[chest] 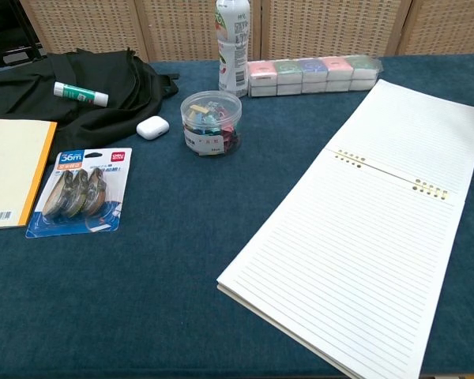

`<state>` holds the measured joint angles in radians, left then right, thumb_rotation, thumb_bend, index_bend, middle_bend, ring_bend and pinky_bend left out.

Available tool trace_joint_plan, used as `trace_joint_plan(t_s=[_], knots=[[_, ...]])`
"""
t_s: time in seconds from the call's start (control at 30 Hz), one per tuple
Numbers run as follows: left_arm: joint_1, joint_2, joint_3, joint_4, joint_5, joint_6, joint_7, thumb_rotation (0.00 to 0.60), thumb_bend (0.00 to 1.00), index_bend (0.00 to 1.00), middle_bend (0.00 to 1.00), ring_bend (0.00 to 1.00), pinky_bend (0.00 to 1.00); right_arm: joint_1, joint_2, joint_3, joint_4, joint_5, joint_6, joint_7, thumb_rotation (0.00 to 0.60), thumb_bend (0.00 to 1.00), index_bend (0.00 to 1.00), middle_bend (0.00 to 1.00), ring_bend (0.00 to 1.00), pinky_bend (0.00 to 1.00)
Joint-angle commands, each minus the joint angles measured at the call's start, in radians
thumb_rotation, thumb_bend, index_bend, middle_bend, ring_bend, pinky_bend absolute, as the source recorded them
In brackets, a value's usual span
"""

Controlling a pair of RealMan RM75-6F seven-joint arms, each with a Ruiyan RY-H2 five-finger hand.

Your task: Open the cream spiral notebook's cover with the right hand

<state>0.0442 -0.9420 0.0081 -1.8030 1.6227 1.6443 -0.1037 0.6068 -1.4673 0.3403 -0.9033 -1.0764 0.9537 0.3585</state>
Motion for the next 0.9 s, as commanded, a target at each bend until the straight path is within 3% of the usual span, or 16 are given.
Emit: trace_joint_plan(t_s=[0.03, 0.43, 0.67, 0.9], knots=[[0.002, -0.001, 0.0, 0.001, 0.003, 0.004, 0.0, 0.6, 0.0, 0.0, 0.0, 0.0, 0.0, -0.045, 0.06, -0.039, -0.093, -0.111, 0.107, 0.021, 0.6, 0.11, 0.13, 0.0, 0.0, 0.0], [0.01, -0.005, -0.003, 0.007, 0.006, 0.025, -0.003, 0.6, 0.0, 0.0, 0.0, 0.0, 0.0, -0.18, 0.187, -0.193, -0.33, -0.424, 0.419, -0.009, 0.6, 0.05, 0.13, 0.0, 0.0, 0.0], [0.009, 0.001, -0.003, 0.015, 0.009, 0.025, -0.024, 0.6, 0.0, 0.0, 0.0, 0.0, 0.0, -0.325, 0.231, -0.308, -0.522, -0.573, 0.633, -0.225, 0.6, 0.01, 0.13, 0.0, 0.0, 0.0], [0.01, 0.012, -0.002, 0.023, 0.013, 0.03, -0.057, 0.6, 0.0, 0.0, 0.0, 0.0, 0.0, -0.399, 0.216, -0.342, -0.593, -0.609, 0.701, -0.344, 0.6, 0.0, 0.13, 0.0, 0.0, 0.0]])
